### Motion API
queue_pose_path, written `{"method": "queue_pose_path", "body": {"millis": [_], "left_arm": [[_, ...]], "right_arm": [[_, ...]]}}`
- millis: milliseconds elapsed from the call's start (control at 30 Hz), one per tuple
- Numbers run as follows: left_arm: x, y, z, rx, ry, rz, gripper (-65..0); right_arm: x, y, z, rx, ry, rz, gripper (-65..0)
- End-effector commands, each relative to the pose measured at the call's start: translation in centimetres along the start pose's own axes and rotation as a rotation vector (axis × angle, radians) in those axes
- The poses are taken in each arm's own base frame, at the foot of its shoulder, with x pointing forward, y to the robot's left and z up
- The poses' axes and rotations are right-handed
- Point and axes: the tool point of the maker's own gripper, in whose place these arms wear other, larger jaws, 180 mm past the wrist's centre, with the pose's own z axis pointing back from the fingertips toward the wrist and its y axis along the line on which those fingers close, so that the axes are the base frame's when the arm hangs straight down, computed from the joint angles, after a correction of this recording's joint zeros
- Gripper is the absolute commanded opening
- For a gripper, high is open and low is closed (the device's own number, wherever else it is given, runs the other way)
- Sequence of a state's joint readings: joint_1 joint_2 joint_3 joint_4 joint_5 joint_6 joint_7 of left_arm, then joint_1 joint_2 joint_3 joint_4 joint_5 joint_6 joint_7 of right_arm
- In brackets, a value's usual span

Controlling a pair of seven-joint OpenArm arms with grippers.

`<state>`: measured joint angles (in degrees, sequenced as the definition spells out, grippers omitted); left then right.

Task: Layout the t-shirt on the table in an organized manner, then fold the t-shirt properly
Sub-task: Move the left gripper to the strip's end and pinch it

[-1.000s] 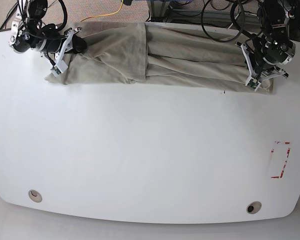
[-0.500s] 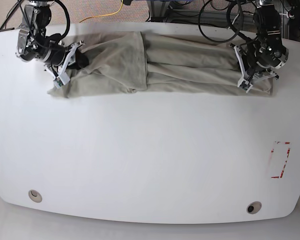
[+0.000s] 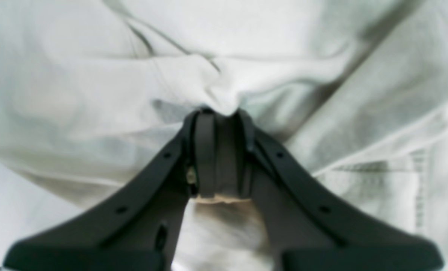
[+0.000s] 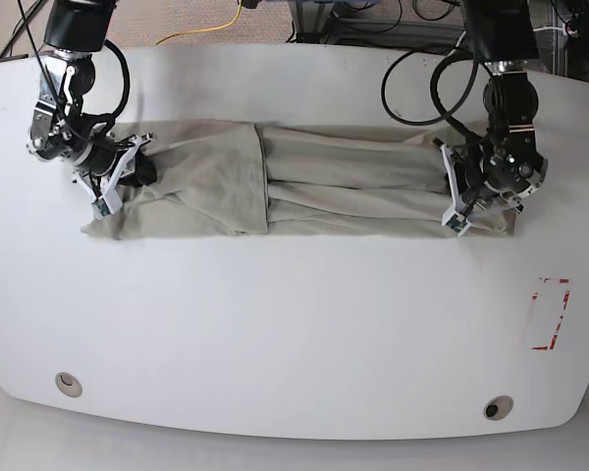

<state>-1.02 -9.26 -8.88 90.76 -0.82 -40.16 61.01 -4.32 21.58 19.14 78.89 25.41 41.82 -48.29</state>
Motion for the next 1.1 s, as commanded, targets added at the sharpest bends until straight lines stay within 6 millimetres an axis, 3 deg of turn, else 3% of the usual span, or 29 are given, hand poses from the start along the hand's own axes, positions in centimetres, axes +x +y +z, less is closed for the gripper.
{"method": "queue_pose_path", "body": {"millis": [0,167,333,467,667,833,1067], "left_arm": [[0.0,1.2,-0.1,0.024,0.019,0.002,-58.7],[0.7,1.8,0.1,0.036,0.006,0.0,-57.4],[1.7,2.5,1.1,0.069,-0.027,-0.014,-48.1],[2.7,3.5,3.5,0.137,-0.037,-0.038,-40.3],[3.3,6.0,7.3,0.257,-0.059,-0.009,-39.9],[4.6,8.7,9.1,0.323,-0.104,0.038,-39.9],[5.1,9.9,6.5,0.257,-0.096,0.1,-39.9]], "right_arm": [[-3.0,-1.8,0.5,-0.079,0.144,0.01,-55.3],[-3.0,-1.6,0.4,-0.076,0.142,0.008,-55.5],[-3.2,-1.4,0.3,-0.069,0.143,0.002,-55.5],[-3.2,-0.9,0.0,-0.059,0.14,-0.004,-55.5],[-3.1,-0.6,-0.2,-0.052,0.135,-0.009,-55.5],[-3.2,-0.5,-0.3,-0.05,0.135,-0.009,-55.5],[-3.2,-0.5,-0.3,-0.05,0.135,-0.009,-55.5]]}}
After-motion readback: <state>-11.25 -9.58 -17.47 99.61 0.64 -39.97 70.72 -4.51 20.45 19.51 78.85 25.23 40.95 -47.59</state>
